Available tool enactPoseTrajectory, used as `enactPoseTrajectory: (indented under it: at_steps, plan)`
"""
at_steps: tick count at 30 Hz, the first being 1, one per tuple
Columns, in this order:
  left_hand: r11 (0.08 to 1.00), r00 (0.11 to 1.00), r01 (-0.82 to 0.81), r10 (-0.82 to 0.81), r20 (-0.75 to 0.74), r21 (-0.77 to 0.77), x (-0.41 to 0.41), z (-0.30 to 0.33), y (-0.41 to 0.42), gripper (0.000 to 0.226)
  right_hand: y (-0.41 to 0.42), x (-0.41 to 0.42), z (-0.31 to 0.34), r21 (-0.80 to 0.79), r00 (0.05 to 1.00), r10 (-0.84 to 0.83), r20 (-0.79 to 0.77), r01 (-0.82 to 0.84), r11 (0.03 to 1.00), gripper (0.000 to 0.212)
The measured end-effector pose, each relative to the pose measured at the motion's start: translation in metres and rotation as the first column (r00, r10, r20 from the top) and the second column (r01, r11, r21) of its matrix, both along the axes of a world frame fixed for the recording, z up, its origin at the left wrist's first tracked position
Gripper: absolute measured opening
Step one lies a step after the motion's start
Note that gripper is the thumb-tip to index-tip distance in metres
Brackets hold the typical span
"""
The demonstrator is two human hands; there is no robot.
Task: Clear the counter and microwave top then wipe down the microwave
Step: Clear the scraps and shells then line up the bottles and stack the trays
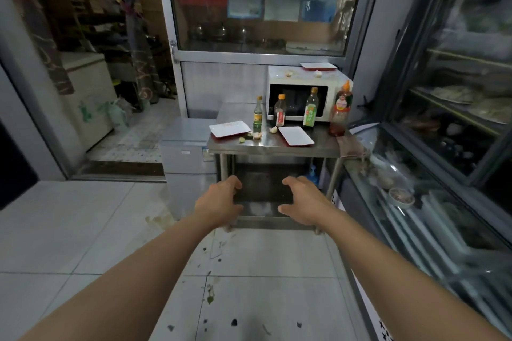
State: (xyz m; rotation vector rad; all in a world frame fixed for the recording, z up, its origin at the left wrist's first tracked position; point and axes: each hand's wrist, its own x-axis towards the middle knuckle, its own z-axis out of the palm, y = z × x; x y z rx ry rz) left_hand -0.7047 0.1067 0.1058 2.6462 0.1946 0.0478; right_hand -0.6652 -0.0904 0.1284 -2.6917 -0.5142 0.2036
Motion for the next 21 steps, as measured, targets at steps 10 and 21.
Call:
enactPoseTrajectory:
  at_steps: [10, 21]
  plan:
    - [0.999, 0.997, -0.046, 0.045, -0.058, -0.013, 0.145, -0.019, 0.041, 0.045, 0.042, 0.166, -0.018, 0.008, 0.998, 0.05, -0.029, -0.049, 0.999, 0.067]
    - [0.991, 0.983, -0.134, 0.134, -0.128, 0.011, 0.306, -0.031, 0.072, 0.04, 0.069, 0.346, -0.035, -0.004, 0.986, 0.137, -0.091, -0.138, 0.99, 0.065]
